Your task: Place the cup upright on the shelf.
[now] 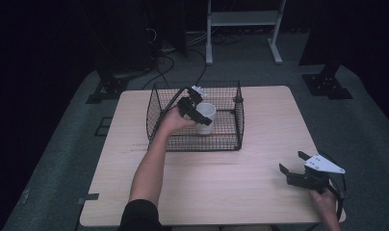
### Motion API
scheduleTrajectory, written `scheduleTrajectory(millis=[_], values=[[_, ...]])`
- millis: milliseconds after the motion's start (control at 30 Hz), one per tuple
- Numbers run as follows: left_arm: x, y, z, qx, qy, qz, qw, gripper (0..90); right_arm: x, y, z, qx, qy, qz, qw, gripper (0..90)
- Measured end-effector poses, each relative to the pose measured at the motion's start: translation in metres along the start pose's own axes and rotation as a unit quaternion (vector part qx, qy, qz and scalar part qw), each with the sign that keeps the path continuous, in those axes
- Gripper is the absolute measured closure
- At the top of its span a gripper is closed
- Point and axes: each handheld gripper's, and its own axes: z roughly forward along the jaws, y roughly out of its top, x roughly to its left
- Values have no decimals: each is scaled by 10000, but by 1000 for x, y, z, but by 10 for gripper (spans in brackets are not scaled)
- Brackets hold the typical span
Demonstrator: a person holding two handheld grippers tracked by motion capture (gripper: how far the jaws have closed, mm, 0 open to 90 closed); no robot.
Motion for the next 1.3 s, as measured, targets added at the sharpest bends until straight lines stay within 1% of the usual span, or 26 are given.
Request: scheduleTrajectory(millis=[67, 100, 167, 233, 300, 367, 500, 600, 733, 867, 967, 1067, 1167, 1233, 1300], values=[[2, -1, 2, 104, 7, -2, 9999, 209, 0, 0, 0, -2, -1, 1, 10000, 131], [2, -2, 4, 111, -24, -54, 9999, 209, 0, 0, 0, -7, 0, 4, 10000, 131], [3, -3, 5, 150, -9, -71, 9999, 209, 0, 0, 0, -10, 0, 3, 10000, 131], [3, -3, 7, 170, 7, -65, 9998, 209, 0, 0, 0, -11, 0, 2, 10000, 131], [3, -4, 8, 233, 47, -10, 9997, 209, 0, 0, 0, -11, -2, 1, 10000, 131], [1, -6, 9, 195, 143, 66, 9997, 207, 0, 0, 0, -18, 7, 3, 10000, 131], [3, -11, 8, 94, 119, 3, 9999, 207, 0, 0, 0, -22, 7, -2, 10000, 131], [4, -14, 6, 121, 118, -3, 9999, 206, 0, 0, 0, -20, 7, 4, 10000, 131], [3, -15, 4, 228, 132, 17, 9997, 206, 0, 0, 0, -19, 2, 4, 10000, 131], [2, -16, 4, 236, 138, 26, 9996, 206, 0, 0, 0, -12, -3, -4, 10000, 131], [1, -15, 4, 280, 181, 107, 9994, 204, 0, 0, 0, -13, -7, -4, 10000, 131], [-1, -15, 4, 263, 148, 101, 9995, 202, 0, 0, 0, -11, -1, -8, 10000, 131], [-2, -15, 4, 276, 129, 93, 9995, 185, 1, 0, 0, -8, -3, -18, 10000, 131], [-3, -14, 2, 219, 131, 75, 9996, 127, 1, 0, 0, -7, -7, -19, 10000, 131], [-4, -13, 2, 174, 141, 72, 9997, 104, 0, 0, 0, -8, -2, -14, 10000, 131]])
